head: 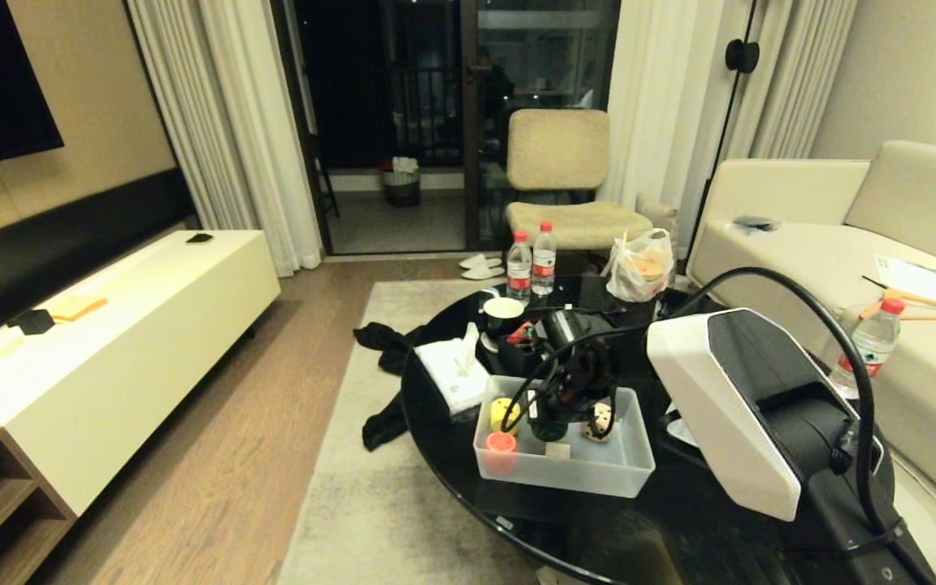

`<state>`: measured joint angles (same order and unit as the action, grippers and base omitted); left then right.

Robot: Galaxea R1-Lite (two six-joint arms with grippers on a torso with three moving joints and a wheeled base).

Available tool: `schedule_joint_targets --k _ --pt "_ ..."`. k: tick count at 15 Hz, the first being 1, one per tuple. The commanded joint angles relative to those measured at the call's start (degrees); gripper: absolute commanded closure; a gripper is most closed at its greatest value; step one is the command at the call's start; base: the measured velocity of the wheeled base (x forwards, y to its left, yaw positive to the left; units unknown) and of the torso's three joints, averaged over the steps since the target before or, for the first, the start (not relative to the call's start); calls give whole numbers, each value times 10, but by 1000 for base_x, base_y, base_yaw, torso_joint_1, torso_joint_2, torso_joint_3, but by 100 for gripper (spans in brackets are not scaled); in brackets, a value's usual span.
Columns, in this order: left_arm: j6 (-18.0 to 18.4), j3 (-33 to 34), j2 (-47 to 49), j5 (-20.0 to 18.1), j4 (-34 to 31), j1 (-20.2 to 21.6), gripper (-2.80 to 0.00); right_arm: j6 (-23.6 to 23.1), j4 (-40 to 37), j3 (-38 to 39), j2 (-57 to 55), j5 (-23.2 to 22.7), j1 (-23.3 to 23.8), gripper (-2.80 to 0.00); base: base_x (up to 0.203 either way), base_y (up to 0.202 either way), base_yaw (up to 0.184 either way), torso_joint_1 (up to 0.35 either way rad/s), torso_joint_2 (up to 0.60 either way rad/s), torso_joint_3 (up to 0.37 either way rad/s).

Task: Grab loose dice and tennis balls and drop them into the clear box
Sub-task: Put the toys in the box

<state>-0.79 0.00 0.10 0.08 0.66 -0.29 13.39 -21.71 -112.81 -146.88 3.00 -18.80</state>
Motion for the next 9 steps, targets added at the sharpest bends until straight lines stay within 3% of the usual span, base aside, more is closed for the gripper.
schedule_joint_targets --k 1,3,9 --pt "0 1 0 0 0 0 0 0 -2 6 -2 4 -1 0 0 0 0 0 0 0" --pt "0 1 0 0 0 0 0 1 0 20 -2 28 -9 0 0 0 0 0 0 0" --pt "0 1 0 0 0 0 0 1 1 37 -5 37 -15 0 0 0 0 0 0 0"
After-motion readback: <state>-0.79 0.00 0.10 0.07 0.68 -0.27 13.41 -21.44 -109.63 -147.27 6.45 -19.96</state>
